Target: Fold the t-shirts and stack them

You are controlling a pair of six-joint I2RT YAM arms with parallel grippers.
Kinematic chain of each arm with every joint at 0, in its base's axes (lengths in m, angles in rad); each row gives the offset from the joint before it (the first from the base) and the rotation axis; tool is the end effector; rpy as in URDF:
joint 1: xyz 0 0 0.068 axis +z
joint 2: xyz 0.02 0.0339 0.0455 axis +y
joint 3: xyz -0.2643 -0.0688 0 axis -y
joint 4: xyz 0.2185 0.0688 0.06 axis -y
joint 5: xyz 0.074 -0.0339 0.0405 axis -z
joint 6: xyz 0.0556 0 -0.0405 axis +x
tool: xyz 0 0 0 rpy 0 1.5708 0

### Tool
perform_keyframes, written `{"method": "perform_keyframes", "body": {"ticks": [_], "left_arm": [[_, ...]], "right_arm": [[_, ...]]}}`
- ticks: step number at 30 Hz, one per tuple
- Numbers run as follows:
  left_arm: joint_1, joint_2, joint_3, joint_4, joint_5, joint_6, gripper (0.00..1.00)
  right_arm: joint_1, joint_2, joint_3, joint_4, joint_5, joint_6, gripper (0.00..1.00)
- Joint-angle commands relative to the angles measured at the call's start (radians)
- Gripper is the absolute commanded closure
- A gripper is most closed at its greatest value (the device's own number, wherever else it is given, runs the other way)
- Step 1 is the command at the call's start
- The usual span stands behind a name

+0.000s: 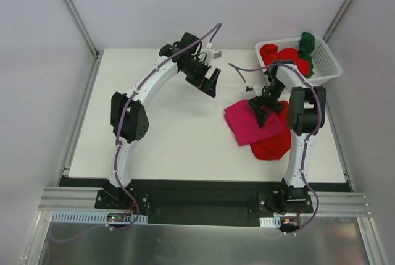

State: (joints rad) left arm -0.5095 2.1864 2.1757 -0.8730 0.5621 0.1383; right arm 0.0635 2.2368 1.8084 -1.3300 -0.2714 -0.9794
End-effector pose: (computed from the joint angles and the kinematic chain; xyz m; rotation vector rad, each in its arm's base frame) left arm 0.3946 -0.2544 0.2934 1.0146 2.2311 -0.8527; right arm 0.3815 0.0392 0.1598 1.4869 -2.6669 -0.5009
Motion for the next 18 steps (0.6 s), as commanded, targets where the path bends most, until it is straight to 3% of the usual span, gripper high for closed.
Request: {"method": "perform_keyframes", "body": {"ticks": [1, 8, 13, 18], "left_arm": [[0.003, -0.089, -0.013, -0.014, -0.015, 0.032, 0.01], [0.003, -0.083, -0.007, -0.017, 0.005, 0.030, 0.01], [0.005, -0.070, 0.009, -0.017, 0.022, 0.032, 0.01], [0.002, -0.063, 0.010, -0.018, 0.025, 0.034, 0.01]], "right_arm": [[-0.040, -0.025, 0.055, -0.116, 0.116, 0.022, 0.04], [-0.060, -0.192, 0.126, -0.242, 0.251, -0.005, 0.04], [-0.060, -0.351, -0.052, -0.195, 0.227, -0.010, 0.04], [-0.080, -0.474, -0.326, 0.001, 0.130, 0.014, 0.04]]}}
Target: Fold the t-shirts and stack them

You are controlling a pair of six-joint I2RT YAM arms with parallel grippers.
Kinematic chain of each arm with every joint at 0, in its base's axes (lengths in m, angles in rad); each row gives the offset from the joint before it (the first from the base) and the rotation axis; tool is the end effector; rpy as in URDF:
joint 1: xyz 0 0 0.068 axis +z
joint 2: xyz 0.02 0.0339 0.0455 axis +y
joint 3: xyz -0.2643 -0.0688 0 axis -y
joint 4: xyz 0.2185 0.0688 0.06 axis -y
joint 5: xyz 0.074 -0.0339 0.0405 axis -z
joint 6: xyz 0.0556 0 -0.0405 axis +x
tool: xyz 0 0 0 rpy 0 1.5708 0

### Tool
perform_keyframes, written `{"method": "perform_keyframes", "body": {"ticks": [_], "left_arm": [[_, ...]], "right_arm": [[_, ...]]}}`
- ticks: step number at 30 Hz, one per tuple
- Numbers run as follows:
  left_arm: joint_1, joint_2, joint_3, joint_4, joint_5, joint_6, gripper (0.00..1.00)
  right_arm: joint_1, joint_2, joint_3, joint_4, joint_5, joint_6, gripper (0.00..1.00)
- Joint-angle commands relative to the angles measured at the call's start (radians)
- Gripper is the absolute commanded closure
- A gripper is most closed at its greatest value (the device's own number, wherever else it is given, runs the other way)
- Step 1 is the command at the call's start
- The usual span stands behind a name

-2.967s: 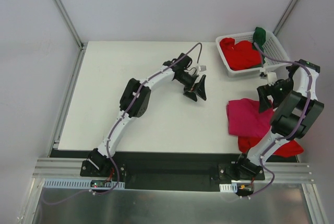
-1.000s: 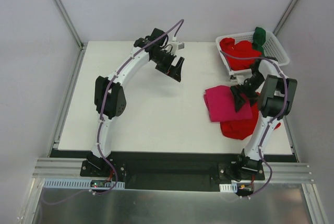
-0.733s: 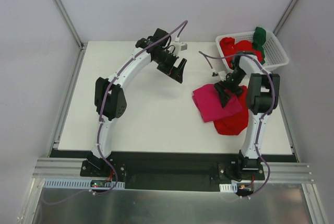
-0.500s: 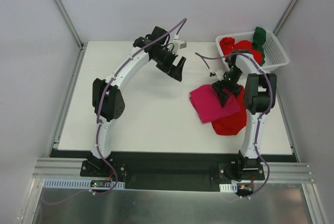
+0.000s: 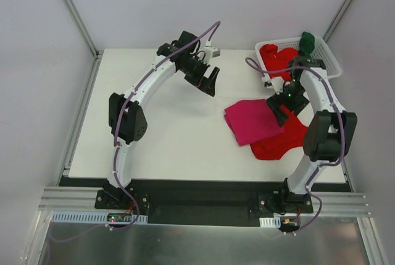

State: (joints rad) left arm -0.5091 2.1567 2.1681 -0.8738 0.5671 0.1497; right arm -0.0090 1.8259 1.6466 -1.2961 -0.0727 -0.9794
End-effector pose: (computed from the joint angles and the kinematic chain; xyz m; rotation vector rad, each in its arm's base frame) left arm 0.3894 -0.2515 0.3044 1.0268 2.1996 -0.8515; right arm 0.3247 0.0011 0.2605 -1.4146 2.6717 0.0283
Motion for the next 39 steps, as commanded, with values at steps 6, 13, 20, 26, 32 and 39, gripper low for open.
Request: {"method": "perform_keyframes", "body": {"ticks": [6, 13, 20, 26, 32, 39], "left_arm": [[-0.003, -0.038, -0.002, -0.016, 0.024, 0.028, 0.01], [-0.016, -0.035, 0.001, -0.021, 0.024, 0.030, 0.01], [-0.026, -0.034, 0.004, -0.022, 0.016, 0.037, 0.01], [-0.042, -0.017, 0.019, -0.025, 0.007, 0.037, 0.01], [-0.046, -0.015, 0.018, -0.027, 0.007, 0.036, 0.01], [-0.043, -0.038, 0.012, -0.036, -0.039, 0.050, 0.01]], "right_arm": [[-0.014, -0.050, -0.315, 0.133, -0.182, 0.096, 0.04], [-0.013, -0.071, -0.356, 0.403, -0.208, 0.188, 0.04], [0.027, -0.157, -0.456, 0.512, -0.096, 0.162, 0.04], [0.029, -0.194, -0.577, 0.664, -0.091, 0.154, 0.04], [0.038, -0.162, -0.619, 0.771, -0.095, 0.194, 0.04], [0.092, -0.056, -0.501, 0.696, -0.142, 0.395, 0.04]]}}
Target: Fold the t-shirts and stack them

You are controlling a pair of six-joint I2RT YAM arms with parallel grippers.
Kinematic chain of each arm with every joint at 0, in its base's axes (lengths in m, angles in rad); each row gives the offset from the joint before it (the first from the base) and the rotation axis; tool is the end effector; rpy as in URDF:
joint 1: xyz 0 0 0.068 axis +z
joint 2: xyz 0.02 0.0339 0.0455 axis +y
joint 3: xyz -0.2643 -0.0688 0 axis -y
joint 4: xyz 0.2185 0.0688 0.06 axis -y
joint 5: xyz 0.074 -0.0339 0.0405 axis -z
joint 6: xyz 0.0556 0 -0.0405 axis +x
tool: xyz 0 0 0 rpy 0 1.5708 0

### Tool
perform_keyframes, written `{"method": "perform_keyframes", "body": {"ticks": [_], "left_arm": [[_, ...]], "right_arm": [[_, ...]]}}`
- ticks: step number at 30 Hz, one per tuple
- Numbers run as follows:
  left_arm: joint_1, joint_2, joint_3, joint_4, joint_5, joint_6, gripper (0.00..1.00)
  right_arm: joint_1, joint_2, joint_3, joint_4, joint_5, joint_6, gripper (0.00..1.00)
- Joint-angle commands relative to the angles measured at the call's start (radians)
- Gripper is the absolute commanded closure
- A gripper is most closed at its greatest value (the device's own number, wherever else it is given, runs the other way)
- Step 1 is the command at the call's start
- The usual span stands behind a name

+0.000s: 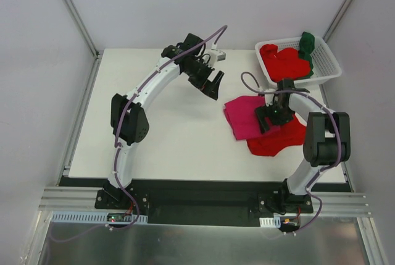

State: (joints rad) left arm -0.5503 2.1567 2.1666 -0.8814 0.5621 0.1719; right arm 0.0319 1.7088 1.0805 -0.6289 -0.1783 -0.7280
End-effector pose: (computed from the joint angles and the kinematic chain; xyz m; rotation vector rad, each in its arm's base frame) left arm 0.3783 -0.2668 0.3032 1.0966 2.1804 -0.8547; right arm 0.3076 0.0197 0.1730 -1.0697 2.5725 0.0839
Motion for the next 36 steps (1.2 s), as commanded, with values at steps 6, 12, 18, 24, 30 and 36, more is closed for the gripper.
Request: {"method": "perform_keyframes", "body": {"ticks": [6, 12, 18, 24, 30, 36], "left_arm": [[0.055, -0.101, 0.001, -0.028, -0.169, 0.047, 0.01], [0.147, -0.187, -0.027, -0.030, -0.241, 0.086, 0.01], [0.193, -0.271, -0.080, -0.037, -0.277, 0.110, 0.00], [0.208, -0.346, -0.149, -0.051, -0.294, 0.130, 0.01], [0.208, -0.389, -0.200, -0.060, -0.298, 0.135, 0.01], [0.208, -0.383, -0.197, -0.062, -0.281, 0.132, 0.01]], "right_arm": [[0.158, 0.106, 0.192, -0.012, -0.092, 0.317, 0.04], [0.279, 0.172, 0.298, -0.009, -0.113, 0.462, 0.04], [0.402, 0.250, 0.412, 0.012, -0.113, 0.608, 0.04], [0.529, 0.325, 0.493, 0.026, -0.116, 0.723, 0.04], [0.591, 0.423, 0.590, 0.037, -0.106, 0.687, 0.04], [0.588, 0.393, 0.602, -0.038, -0.049, 0.625, 0.04]]}}
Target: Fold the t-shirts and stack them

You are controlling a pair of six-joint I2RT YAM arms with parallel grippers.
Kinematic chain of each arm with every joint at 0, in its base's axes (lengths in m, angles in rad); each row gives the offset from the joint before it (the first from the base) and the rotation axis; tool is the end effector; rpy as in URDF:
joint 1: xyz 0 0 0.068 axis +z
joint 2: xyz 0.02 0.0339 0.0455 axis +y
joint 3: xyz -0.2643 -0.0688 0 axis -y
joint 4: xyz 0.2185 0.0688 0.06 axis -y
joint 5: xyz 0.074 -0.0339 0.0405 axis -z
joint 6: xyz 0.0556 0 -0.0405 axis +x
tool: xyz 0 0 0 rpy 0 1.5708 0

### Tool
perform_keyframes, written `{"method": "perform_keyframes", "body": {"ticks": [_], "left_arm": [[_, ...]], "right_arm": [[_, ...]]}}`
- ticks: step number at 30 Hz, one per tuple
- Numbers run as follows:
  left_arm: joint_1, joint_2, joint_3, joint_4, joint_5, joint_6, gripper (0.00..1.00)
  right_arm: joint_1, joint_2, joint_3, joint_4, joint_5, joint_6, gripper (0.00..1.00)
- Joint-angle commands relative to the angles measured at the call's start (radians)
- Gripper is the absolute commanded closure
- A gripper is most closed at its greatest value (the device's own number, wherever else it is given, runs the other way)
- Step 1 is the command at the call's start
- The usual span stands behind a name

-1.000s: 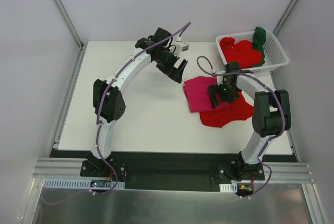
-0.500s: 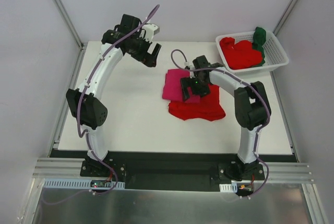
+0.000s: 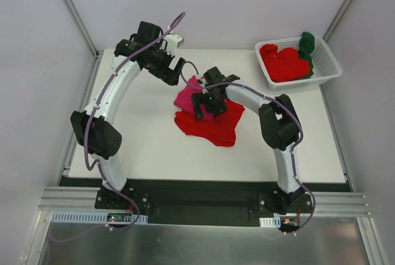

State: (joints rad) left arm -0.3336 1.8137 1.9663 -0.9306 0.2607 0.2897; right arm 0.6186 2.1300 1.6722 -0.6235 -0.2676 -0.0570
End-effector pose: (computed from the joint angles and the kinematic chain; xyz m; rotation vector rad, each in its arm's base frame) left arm 0.3557 -0.1384 0.3729 0.8381 2.1837 -0.3275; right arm 0.3522 0.2687 0.1822 -0.9787 2.5129 0.5351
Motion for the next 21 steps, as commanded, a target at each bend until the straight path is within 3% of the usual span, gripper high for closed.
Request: {"method": "perform_keyframes", "body": {"ticks": [1, 8, 13, 21], "left_arm": [[-0.008, -0.031, 0.006, -0.013, 0.026, 0.014, 0.01], [-0.010, 0.004, 0.028, -0.017, 0.071, 0.005, 0.01], [-0.008, 0.016, 0.034, -0.019, 0.084, 0.005, 0.01], [-0.010, 0.032, 0.043, -0.024, 0.103, 0.003, 0.01]], "right_arm": [[-0.003, -0.075, -0.003, -0.062, 0.045, -0.088, 0.04], [-0.023, -0.223, -0.097, -0.099, 0.195, -0.280, 0.04], [-0.065, -0.236, -0.095, -0.087, 0.228, -0.235, 0.04], [-0.095, -0.067, 0.086, -0.094, 0.186, -0.083, 0.04]]}}
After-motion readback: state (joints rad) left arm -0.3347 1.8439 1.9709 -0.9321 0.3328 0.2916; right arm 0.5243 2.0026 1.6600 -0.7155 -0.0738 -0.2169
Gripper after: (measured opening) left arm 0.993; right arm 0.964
